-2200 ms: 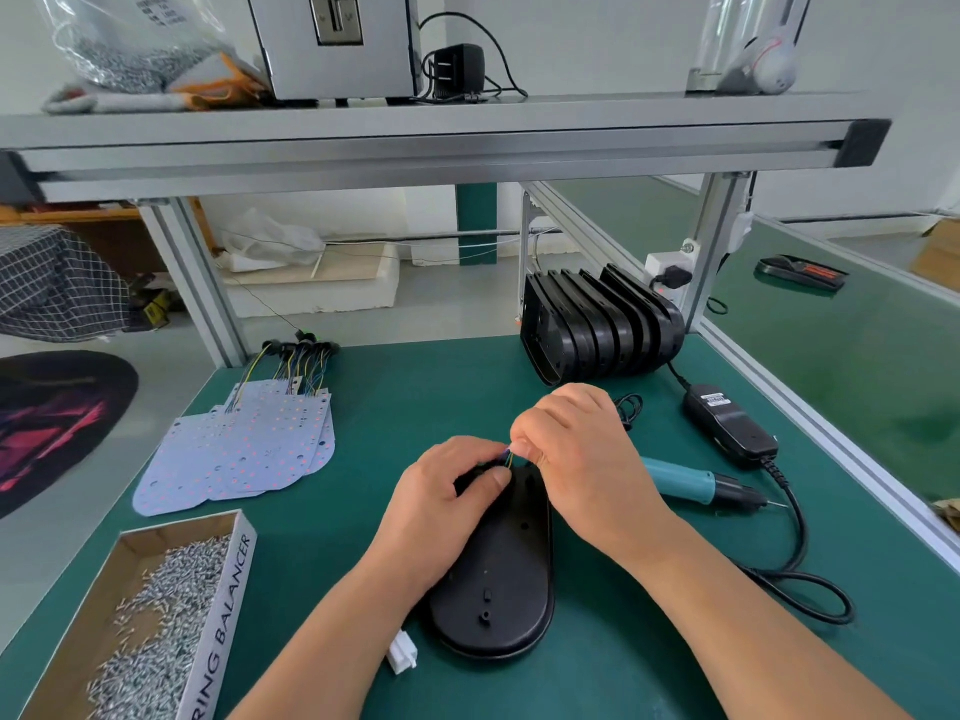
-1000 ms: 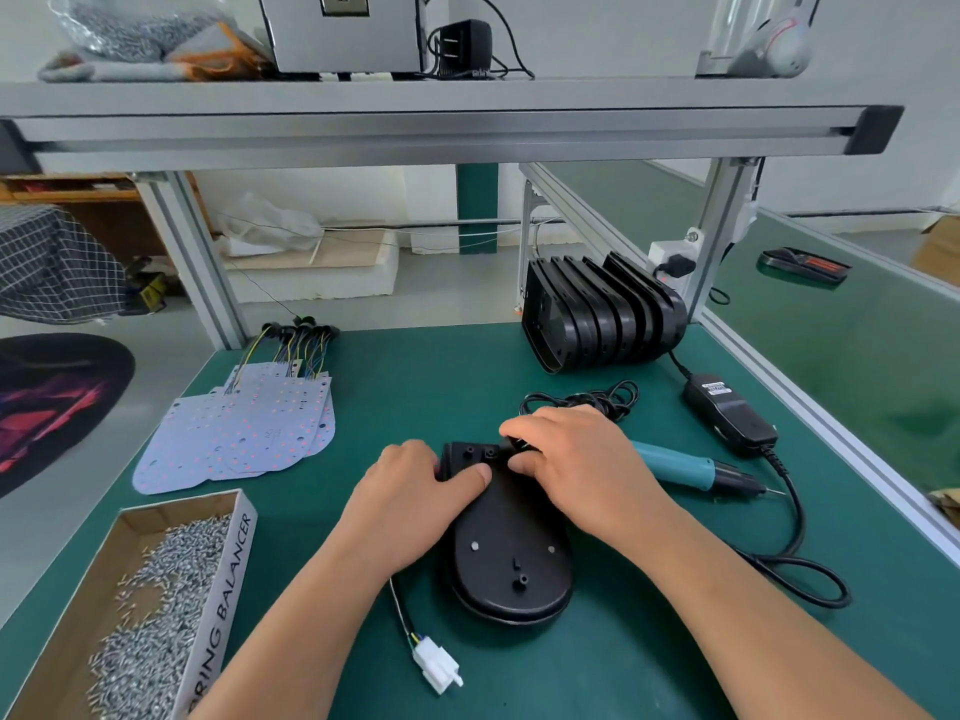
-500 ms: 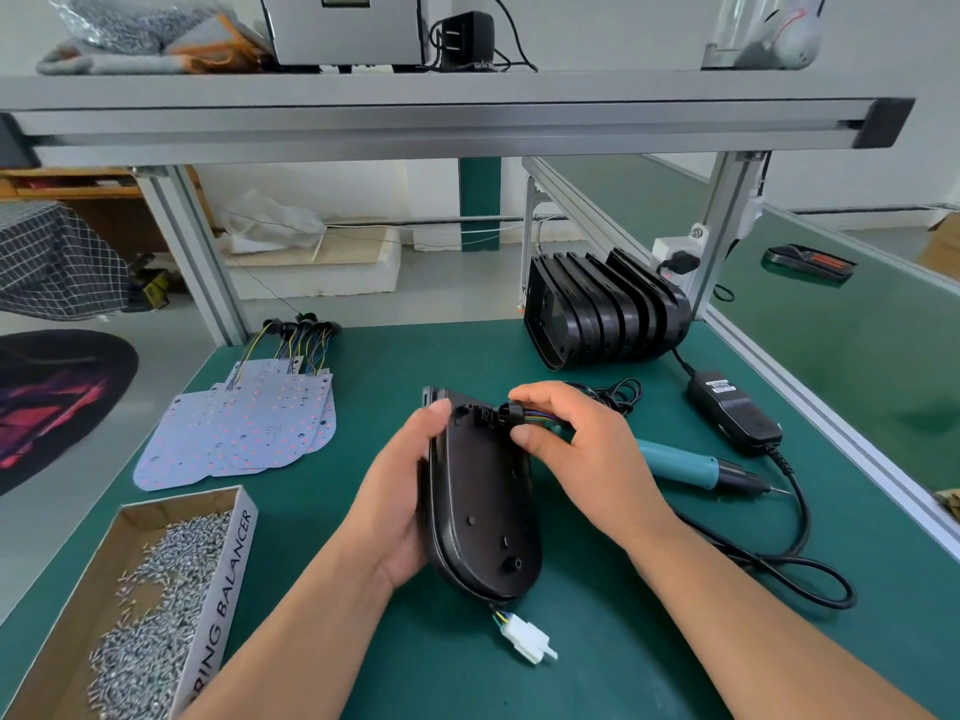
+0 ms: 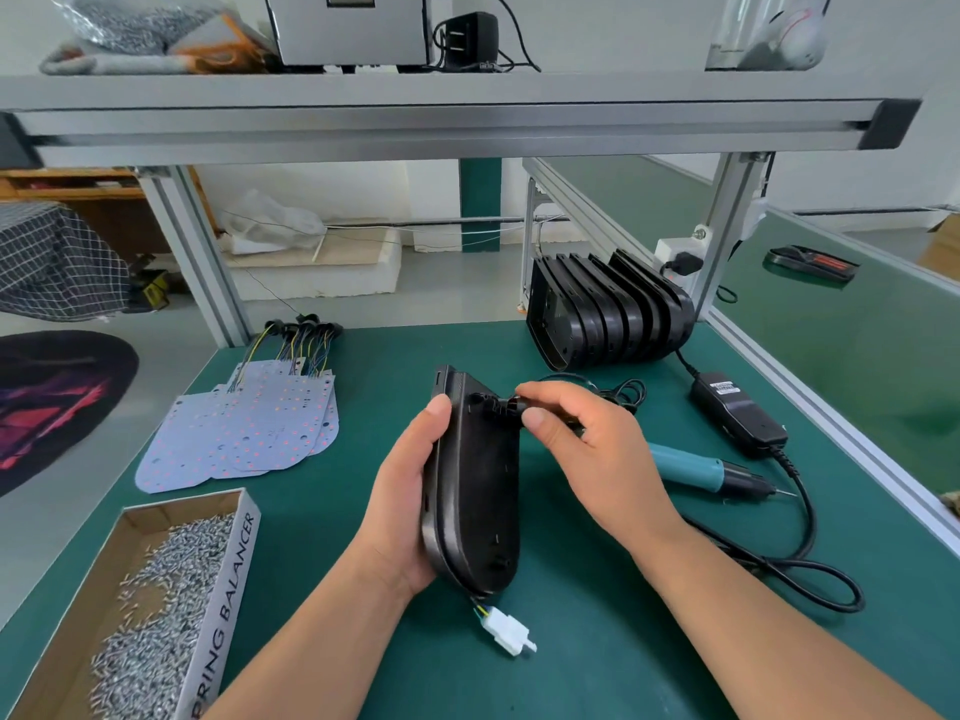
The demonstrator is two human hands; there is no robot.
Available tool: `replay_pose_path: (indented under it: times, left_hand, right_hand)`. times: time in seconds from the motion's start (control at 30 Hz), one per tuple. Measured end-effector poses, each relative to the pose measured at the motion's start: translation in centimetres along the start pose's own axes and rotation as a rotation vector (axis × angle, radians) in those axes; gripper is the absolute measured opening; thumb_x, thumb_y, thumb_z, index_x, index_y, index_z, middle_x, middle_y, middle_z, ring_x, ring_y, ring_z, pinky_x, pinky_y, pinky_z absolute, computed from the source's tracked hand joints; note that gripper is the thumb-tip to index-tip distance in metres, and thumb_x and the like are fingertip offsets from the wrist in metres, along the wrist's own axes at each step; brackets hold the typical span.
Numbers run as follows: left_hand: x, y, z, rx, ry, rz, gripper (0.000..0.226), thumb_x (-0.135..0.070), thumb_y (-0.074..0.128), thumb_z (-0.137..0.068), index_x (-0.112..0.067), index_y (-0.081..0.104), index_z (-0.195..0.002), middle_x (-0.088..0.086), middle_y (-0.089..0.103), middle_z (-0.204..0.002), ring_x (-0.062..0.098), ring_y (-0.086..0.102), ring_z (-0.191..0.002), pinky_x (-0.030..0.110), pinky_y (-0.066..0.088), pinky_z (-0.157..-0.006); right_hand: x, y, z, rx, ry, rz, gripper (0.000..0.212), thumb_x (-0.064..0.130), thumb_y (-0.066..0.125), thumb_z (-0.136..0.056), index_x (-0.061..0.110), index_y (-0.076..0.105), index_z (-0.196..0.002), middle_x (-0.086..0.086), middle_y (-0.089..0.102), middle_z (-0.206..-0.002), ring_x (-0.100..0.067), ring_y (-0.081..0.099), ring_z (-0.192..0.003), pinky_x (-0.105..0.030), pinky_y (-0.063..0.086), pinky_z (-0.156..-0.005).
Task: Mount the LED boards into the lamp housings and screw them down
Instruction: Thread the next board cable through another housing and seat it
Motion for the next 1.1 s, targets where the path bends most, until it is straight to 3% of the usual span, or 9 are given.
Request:
replay_pose_path:
  times: [0.13, 0.23, 0.33, 0.43, 0.57, 0.7, 0.9, 1.03, 1.1]
  left_hand:
    - [0.0, -0.2, 0.0, -0.052, 0.034, -0.010, 0.070, -0.066, 0.073, -0.079, -0.011, 0.080, -0.122, 0.021, 0.075, -0.118, 0.031, 0.071, -0.093, 0.041, 0.058, -0.079]
    - [-0.1, -0.2, 0.1, -0.070, 0.055, -0.022, 0.073, -0.066, 0.080, -0.073, -0.010, 0.080, -0.120, 0.020, 0.075, -0.114, 0.030, 0.071, -0.090, 0.040, 0.057, -0.078]
    - [-0.1, -0.2, 0.2, -0.080, 0.089, -0.035, 0.083, -0.068, 0.087, -0.064, -0.009, 0.079, -0.122, 0.022, 0.072, -0.113, 0.032, 0.068, -0.091, 0.040, 0.056, -0.076]
    - [-0.2, -0.2, 0.2, -0.085, 0.119, -0.049, 0.096, -0.072, 0.092, -0.056, -0.006, 0.076, -0.125, 0.023, 0.070, -0.114, 0.036, 0.063, -0.096, 0.041, 0.054, -0.076]
    - [-0.1, -0.2, 0.3, -0.082, 0.108, -0.030, 0.082, -0.067, 0.084, -0.067, -0.007, 0.078, -0.123, 0.025, 0.071, -0.115, 0.036, 0.063, -0.097, 0.041, 0.054, -0.078]
    - [-0.4, 0.0, 0.4, -0.084, 0.128, -0.025, 0.084, -0.066, 0.081, -0.069, -0.004, 0.075, -0.125, 0.026, 0.069, -0.113, 0.036, 0.061, -0.096, 0.040, 0.053, -0.076]
    - [-1.1, -0.1, 0.5, -0.058, 0.218, -0.087, 0.111, -0.068, 0.093, -0.062, 0.009, 0.055, -0.131, 0.021, 0.061, -0.112, 0.037, 0.053, -0.097, 0.041, 0.051, -0.074]
    - [-1.2, 0.0, 0.2, -0.020, 0.292, -0.173, 0.078, -0.066, 0.091, -0.069, -0.007, 0.068, -0.114, 0.015, 0.061, -0.096, 0.028, 0.057, -0.082, 0.037, 0.053, -0.065]
    - [-1.3, 0.1, 0.1, 0.009, 0.305, -0.201, 0.070, -0.066, 0.088, -0.073, -0.012, 0.070, -0.115, 0.013, 0.063, -0.095, 0.025, 0.058, -0.080, 0.037, 0.053, -0.065]
  right_hand:
    - [1.5, -0.2, 0.4, -0.122, -0.114, 0.209, 0.028, 0.035, 0.068, -0.100, 0.025, 0.075, -0.125, 0.018, 0.075, -0.114, -0.007, 0.068, -0.109, -0.039, 0.054, -0.099]
    - [2.1, -0.1, 0.4, -0.149, -0.137, 0.204, 0.022, 0.038, 0.067, -0.097, 0.033, 0.072, -0.118, 0.019, 0.074, -0.109, -0.009, 0.069, -0.103, -0.047, 0.055, -0.095]
    - [1.7, -0.2, 0.2, -0.153, -0.091, 0.156, 0.019, 0.035, 0.071, -0.096, 0.032, 0.072, -0.115, 0.021, 0.074, -0.107, -0.006, 0.070, -0.103, -0.045, 0.057, -0.094]
    - [1.1, -0.3, 0.1, -0.131, -0.028, 0.087, 0.018, 0.026, 0.077, -0.097, 0.027, 0.075, -0.115, 0.021, 0.075, -0.106, -0.002, 0.070, -0.105, -0.033, 0.057, -0.095]
    - [1.0, -0.8, -0.2, -0.082, 0.003, 0.083, 0.019, 0.021, 0.080, -0.095, 0.027, 0.078, -0.113, 0.022, 0.076, -0.101, -0.001, 0.070, -0.102, -0.018, 0.053, -0.089]
    - [1.2, -0.7, -0.1, -0.032, 0.031, -0.042, 0.026, 0.015, 0.081, -0.094, 0.038, 0.076, -0.106, 0.029, 0.076, -0.098, 0.005, 0.070, -0.096, -0.005, 0.046, -0.082]
    - [1.1, -0.4, 0.1, -0.108, 0.054, -0.143, 0.031, 0.015, 0.083, -0.091, 0.043, 0.074, -0.100, 0.021, 0.078, -0.098, -0.001, 0.074, -0.097, -0.011, 0.052, -0.084]
    - [1.0, -0.4, 0.2, -0.109, 0.049, -0.153, 0.028, 0.015, 0.082, -0.091, 0.041, 0.075, -0.099, 0.017, 0.079, -0.097, -0.007, 0.075, -0.095, -0.016, 0.055, -0.083]
    - [1.0, -0.4, 0.2, -0.084, 0.042, -0.162, 0.030, 0.015, 0.082, -0.092, 0.042, 0.075, -0.102, 0.016, 0.079, -0.099, -0.007, 0.075, -0.097, -0.016, 0.055, -0.084]
Point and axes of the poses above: each hand's wrist, its own z-axis away from the middle knuckle, its own y-axis out of the palm, x = y × z, the point moved 7 cm from there along -z, towards the middle knuckle
